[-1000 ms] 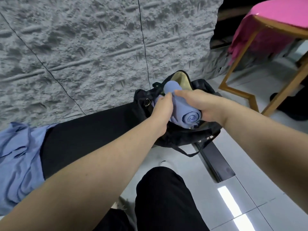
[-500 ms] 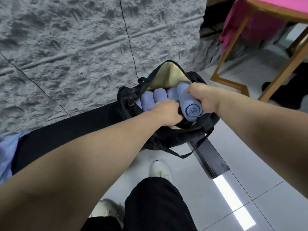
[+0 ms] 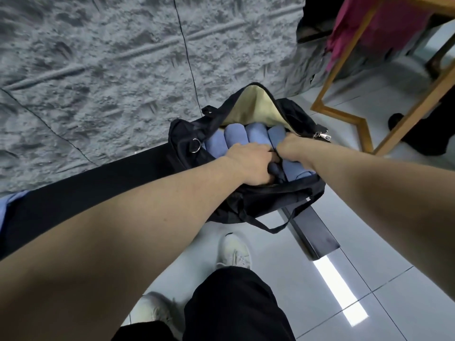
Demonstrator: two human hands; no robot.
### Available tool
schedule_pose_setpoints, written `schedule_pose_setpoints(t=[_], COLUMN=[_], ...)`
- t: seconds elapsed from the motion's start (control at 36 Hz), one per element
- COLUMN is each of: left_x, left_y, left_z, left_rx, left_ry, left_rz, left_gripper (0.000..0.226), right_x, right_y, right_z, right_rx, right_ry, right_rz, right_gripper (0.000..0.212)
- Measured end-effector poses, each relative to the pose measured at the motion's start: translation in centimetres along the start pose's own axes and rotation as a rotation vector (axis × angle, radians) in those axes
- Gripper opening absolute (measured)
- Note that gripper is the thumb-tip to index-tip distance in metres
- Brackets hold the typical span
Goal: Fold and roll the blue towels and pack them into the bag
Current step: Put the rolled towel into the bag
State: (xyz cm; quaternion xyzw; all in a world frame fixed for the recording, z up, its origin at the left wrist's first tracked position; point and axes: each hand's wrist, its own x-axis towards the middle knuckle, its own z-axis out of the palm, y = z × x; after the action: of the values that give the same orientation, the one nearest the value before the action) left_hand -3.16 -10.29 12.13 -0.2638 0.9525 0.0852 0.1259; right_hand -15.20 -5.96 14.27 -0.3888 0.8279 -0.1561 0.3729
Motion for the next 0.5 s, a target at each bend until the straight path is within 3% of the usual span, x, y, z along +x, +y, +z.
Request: schedule_pose_setpoints(t=[0.14, 0.22, 0.5], left_x=[0.0, 0.0, 0.4], left_y=[0.0, 0.0, -0.1], left_z=[0.5, 0.6, 2.7], left_rx=[0.021, 0.039, 0.059], left_ry=[0.048, 0.049, 0.124], left_rz=[0.008, 0.008, -0.02], left_gripper=[0.05, 0.048, 0.046], right_x=[3.9, 3.6, 4.9], right_y=[1.4, 1.5, 1.0], right_z=[1.1, 1.3, 1.4], right_rx=[0.209, 0.274, 0.212], right_ry=[0.161, 0.183, 0.156], right_rz=[0.083, 0.043, 0.014], right_gripper=[0.059, 0.069, 0.055])
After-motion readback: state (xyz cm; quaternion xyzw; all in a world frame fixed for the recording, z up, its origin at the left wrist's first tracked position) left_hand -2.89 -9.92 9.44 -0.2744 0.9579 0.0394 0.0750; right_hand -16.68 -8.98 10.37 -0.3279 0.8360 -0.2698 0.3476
